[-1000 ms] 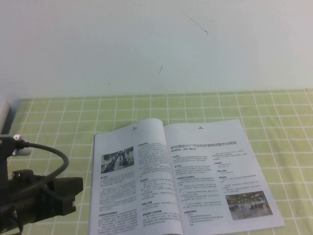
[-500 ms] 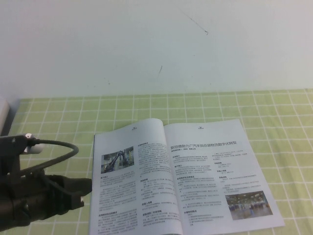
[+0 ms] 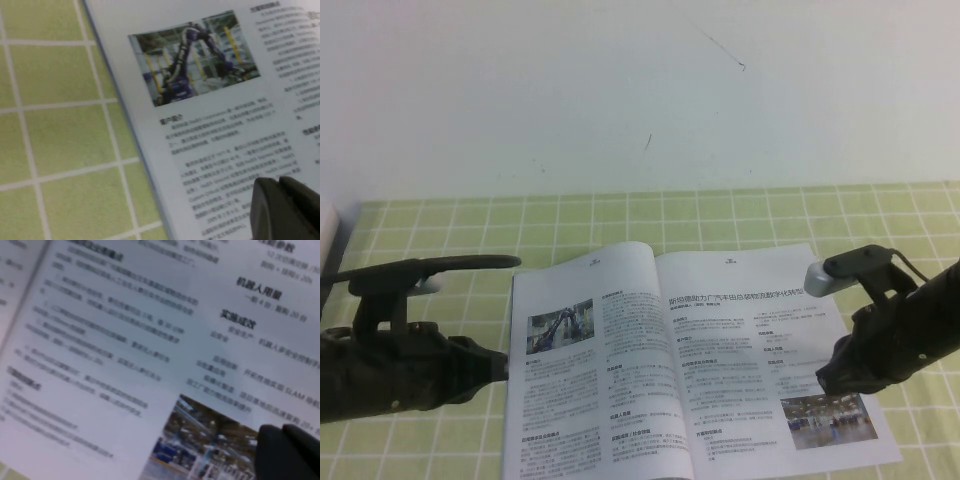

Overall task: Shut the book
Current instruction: 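Close the open booklet and leave it lying on the table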

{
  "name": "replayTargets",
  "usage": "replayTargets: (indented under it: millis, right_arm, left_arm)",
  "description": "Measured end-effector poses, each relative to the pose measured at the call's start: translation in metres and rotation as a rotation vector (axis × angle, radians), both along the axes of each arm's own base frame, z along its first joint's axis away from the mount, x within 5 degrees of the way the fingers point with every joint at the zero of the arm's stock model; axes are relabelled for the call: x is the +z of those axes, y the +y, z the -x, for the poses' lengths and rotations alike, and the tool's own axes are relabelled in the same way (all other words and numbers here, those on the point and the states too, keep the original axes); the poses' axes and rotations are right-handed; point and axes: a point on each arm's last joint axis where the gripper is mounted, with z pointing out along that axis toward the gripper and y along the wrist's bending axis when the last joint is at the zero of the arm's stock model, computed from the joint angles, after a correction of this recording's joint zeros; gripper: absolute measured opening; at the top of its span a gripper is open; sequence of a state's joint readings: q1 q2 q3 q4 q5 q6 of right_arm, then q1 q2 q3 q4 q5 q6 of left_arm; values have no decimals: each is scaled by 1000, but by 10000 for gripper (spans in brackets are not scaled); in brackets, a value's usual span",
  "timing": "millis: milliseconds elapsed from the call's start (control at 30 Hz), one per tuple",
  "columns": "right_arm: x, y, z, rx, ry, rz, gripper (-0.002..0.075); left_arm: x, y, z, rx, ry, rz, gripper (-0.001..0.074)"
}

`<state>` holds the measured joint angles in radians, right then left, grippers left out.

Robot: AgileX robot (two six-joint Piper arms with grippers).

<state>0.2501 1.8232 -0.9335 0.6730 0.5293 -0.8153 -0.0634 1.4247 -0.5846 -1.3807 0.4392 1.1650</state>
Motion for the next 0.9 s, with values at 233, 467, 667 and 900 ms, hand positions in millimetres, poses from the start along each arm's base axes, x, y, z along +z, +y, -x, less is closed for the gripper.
replayTargets:
  millis: [233, 467, 667, 900]
  right_arm:
    - [-17, -2, -10, -2, 70, 69, -3]
    - [-17, -2, -10, -33, 87, 67, -3]
    - [-17, -2, -10, -35, 89, 67, -3]
    - [-17, -2, -10, -36, 90, 66, -3]
  left_arm:
    - [-16, 9, -15, 126, 18, -91, -4]
    - [-23, -15, -22, 79, -12, -191, -4]
    - [-30, -22, -25, 124, -42, -312, -4]
    - [-54, -24, -27, 129, 38, -346, -4]
